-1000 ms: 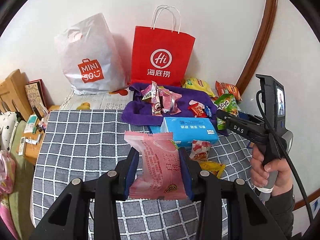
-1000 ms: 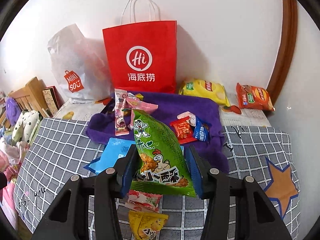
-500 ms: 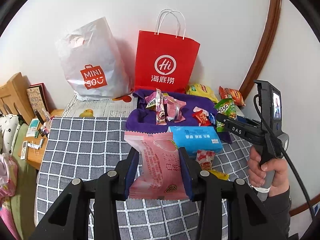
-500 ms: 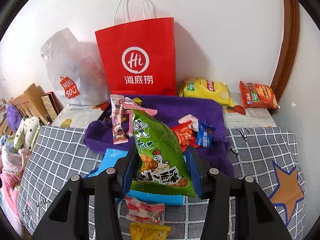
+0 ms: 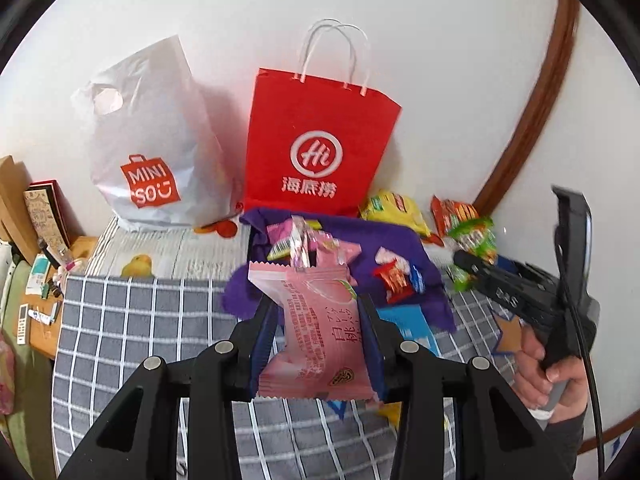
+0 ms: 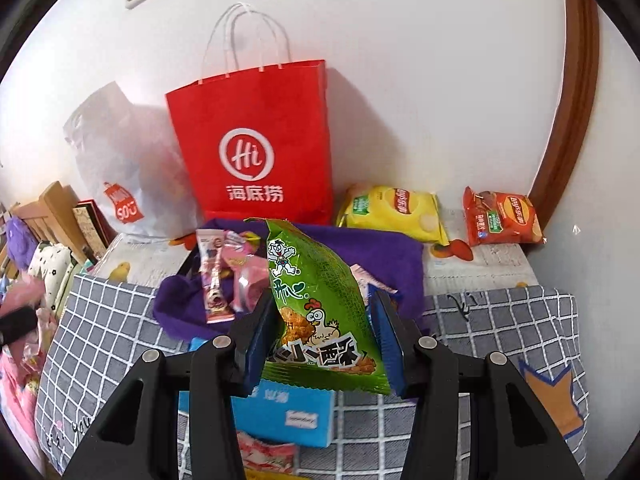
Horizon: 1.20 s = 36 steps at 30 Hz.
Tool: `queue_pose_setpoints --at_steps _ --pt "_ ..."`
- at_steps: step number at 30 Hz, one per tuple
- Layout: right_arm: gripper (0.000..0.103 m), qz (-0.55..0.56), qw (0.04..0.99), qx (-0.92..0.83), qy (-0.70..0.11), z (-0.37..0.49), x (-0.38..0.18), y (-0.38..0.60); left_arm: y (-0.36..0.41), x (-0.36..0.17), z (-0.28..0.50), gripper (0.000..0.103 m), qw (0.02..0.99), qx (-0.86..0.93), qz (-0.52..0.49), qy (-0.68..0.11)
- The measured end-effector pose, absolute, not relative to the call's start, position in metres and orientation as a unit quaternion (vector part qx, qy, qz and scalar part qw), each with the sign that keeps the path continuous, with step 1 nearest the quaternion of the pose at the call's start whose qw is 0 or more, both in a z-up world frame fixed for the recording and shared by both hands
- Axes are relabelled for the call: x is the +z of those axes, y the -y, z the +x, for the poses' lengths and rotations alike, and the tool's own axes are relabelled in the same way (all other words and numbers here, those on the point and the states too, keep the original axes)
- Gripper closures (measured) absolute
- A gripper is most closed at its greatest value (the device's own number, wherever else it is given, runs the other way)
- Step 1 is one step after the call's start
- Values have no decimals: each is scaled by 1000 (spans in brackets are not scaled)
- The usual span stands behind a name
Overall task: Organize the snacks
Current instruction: 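Carry the green bag and pink cake packet with both tools toward the purple towel, then lower the green bag onto the towel and open the right tool while the left tool lowers the pink packet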
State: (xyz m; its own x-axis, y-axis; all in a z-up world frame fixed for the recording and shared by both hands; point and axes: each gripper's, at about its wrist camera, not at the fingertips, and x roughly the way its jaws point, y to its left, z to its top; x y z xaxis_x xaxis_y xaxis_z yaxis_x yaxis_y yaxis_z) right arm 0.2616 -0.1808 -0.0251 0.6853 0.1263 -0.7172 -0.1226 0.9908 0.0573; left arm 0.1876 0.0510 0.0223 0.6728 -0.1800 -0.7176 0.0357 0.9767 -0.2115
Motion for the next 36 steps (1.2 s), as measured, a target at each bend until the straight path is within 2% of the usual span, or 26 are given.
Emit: queue_pose_setpoints --at_steps 22,36 --pt "55 26 908 72 -413 367 -70 199 -52 -37 315 65 887 -61 -115 -442" --pt "55 39 885 65 -459 398 -123 211 -50 -77 345 65 867 -87 -134 -473"
